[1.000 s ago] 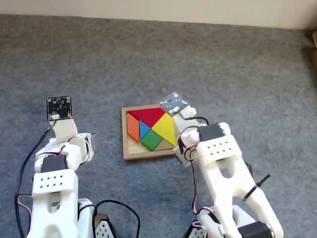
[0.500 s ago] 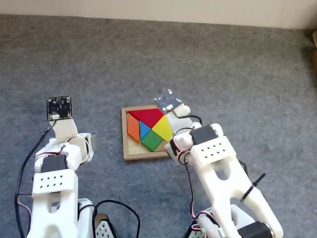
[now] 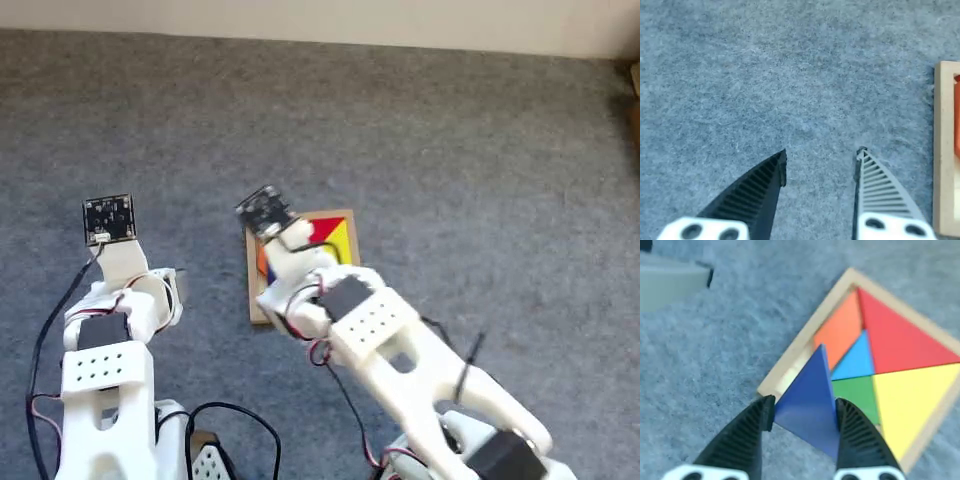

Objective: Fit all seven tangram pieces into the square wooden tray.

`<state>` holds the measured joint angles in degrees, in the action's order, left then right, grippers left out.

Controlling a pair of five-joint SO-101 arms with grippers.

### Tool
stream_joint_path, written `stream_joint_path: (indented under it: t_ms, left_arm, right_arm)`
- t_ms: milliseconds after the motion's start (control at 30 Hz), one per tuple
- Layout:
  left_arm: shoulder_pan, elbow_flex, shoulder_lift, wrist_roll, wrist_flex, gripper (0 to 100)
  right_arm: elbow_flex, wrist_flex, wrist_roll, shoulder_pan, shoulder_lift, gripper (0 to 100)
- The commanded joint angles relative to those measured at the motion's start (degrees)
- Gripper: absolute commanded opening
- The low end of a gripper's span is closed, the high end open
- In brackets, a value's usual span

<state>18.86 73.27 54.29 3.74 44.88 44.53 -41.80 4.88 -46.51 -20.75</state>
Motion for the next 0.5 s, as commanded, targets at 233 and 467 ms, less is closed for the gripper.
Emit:
stream_joint_path:
  t_ms: [233, 467]
  left_arm:
    - [0.75, -0.31, 0.92, -0.44, -1.05, 23]
    - [0.66, -0.31, 0.92, -0.44, -1.05, 23]
  right_arm:
    - [-5.58, 3.82, -2.02, -1.45, 10.59, 8.0]
    - [-5.93, 3.65, -1.76, -2.95, 10.95, 17.7]
